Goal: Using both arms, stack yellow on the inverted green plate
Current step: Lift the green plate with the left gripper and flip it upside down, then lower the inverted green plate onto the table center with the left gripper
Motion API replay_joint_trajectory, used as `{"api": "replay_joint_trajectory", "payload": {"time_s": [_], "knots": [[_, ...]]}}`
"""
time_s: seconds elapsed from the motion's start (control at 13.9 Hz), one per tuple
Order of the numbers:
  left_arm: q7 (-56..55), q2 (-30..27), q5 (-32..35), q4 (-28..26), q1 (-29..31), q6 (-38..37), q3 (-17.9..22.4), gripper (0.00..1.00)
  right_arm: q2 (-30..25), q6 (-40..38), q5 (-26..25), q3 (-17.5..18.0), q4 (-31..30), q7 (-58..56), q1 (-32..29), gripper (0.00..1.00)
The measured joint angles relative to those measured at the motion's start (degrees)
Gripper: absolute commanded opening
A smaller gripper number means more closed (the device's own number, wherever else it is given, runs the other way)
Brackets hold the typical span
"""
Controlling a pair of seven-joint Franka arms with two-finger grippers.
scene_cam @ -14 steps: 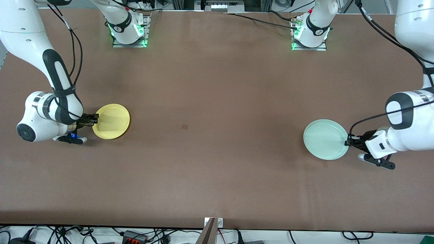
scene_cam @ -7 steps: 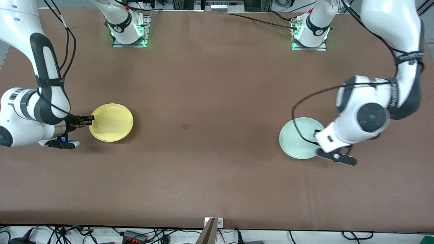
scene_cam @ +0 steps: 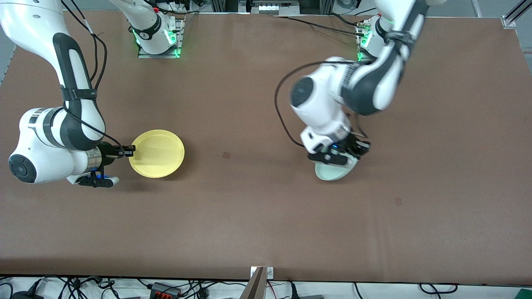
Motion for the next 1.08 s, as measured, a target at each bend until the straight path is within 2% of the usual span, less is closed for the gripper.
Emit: {"api": "replay_joint_trajectory", "payload": {"time_s": [0.36, 0.5, 1.08], "knots": [[-19.0, 7.6, 13.1, -0.3, -11.5, -8.3, 0.2, 0.01, 0.2, 0.0, 0.0, -0.2, 0.2, 0.1, -0.2, 0.00], [-22.5, 10.2, 17.5, -0.3, -14.4, -9.3, 0.3, 0.01, 0.3, 0.0, 0.0, -0.2, 0.2, 0.1, -0.3, 0.00], [-38.0, 15.6, 23.3, -0.2, -21.1, -11.6, 1.0, 0.02, 0.5, 1.5, 0.2, -0.1, 0.2, 2.0, 0.6, 0.00]]}}
